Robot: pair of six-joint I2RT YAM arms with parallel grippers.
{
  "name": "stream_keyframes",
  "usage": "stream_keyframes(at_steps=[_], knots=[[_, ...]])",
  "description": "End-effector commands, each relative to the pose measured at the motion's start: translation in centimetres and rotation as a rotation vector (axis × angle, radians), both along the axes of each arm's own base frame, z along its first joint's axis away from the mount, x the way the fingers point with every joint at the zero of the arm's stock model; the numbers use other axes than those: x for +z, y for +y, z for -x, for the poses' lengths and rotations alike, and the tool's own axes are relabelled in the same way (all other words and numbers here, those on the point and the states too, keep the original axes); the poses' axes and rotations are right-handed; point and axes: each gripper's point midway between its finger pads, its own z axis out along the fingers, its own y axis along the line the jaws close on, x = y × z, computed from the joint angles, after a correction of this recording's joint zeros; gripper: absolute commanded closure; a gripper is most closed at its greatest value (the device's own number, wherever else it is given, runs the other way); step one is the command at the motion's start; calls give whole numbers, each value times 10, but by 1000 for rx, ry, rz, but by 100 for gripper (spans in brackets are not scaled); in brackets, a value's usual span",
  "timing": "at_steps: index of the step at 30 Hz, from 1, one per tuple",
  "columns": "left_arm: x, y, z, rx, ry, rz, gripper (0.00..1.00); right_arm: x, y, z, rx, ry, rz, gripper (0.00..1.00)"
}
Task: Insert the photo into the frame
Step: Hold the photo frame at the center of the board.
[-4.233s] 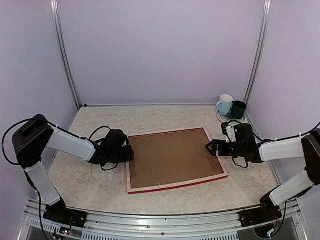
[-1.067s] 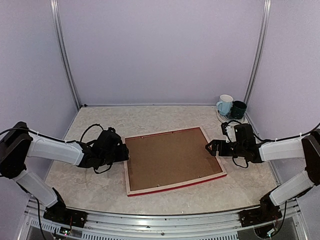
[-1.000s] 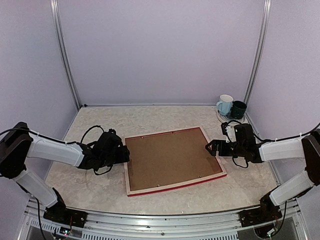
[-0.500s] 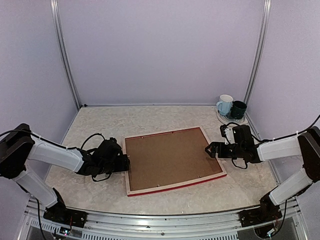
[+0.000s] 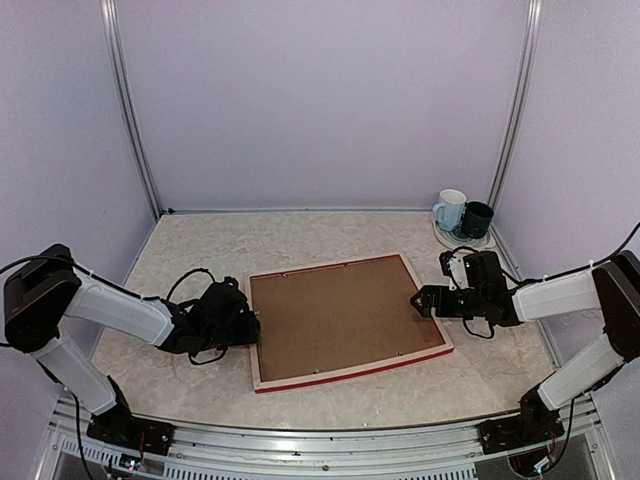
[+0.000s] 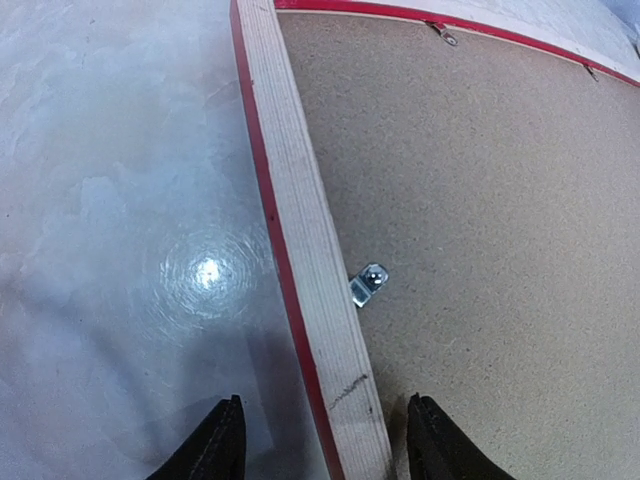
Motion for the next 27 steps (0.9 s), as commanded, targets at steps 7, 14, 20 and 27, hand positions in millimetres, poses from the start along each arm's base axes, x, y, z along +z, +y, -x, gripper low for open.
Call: stream_keyframes(at_steps=[7,14,20,27], knots=[[-16,-7,9,-44,52,-25,56,2,-3,-7,-12,-9,22,2],[-16,-3,6,-34,43,-51,61,1,-3,-8,-15,-10,44,7],[-17,9,1,-15,36,-77,62,-1,-1,-8,-10,-8,67,12],[-17,17,-5,-22,22,-99,62,-5,4,-8,-3,0,90,21]])
